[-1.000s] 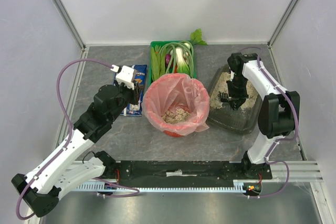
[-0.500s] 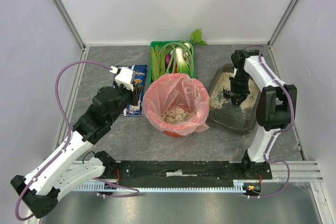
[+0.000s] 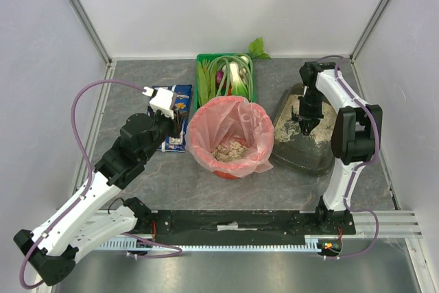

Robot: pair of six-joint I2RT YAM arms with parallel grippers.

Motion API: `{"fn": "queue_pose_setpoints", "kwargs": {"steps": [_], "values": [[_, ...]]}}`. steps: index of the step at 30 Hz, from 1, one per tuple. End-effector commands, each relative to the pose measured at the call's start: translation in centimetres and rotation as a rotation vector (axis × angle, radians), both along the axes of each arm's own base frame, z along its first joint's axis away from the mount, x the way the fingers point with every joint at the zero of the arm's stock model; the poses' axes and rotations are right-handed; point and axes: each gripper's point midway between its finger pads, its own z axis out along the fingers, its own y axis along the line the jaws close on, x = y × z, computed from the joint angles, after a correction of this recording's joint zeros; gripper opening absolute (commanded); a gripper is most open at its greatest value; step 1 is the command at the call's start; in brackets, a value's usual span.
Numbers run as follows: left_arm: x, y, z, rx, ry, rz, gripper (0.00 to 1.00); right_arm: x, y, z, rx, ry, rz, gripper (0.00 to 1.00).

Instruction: Clean the litter box

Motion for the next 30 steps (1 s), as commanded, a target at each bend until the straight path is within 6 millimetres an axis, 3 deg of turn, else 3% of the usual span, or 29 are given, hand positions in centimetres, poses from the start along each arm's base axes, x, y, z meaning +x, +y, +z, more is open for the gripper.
{"fn": "queue_pose_setpoints", "kwargs": {"steps": [1, 12, 18, 30], "values": [[0.3, 0.2, 1.5, -0.006, -0.064, 0.012, 0.31, 3.0, 0.0, -0.9, -0.010, -0.109, -0.052, 0.00], [0.3, -0.1, 1.2, -0.002, -0.056, 0.000, 0.31, 5.5, 0.0, -1.9, -0.016, -0.245, -0.104, 0.00], [0.4, -0.2, 1.0, 0.002, -0.051, -0.004, 0.31, 5.1, 0.0, -2.9, -0.027, -0.310, -0.103, 0.00], [0.6, -0.5, 0.5, 0.012, -0.036, -0.010, 0.31, 4.0, -0.3, -1.8, -0.038, -0.464, -0.066, 0.00]]}}
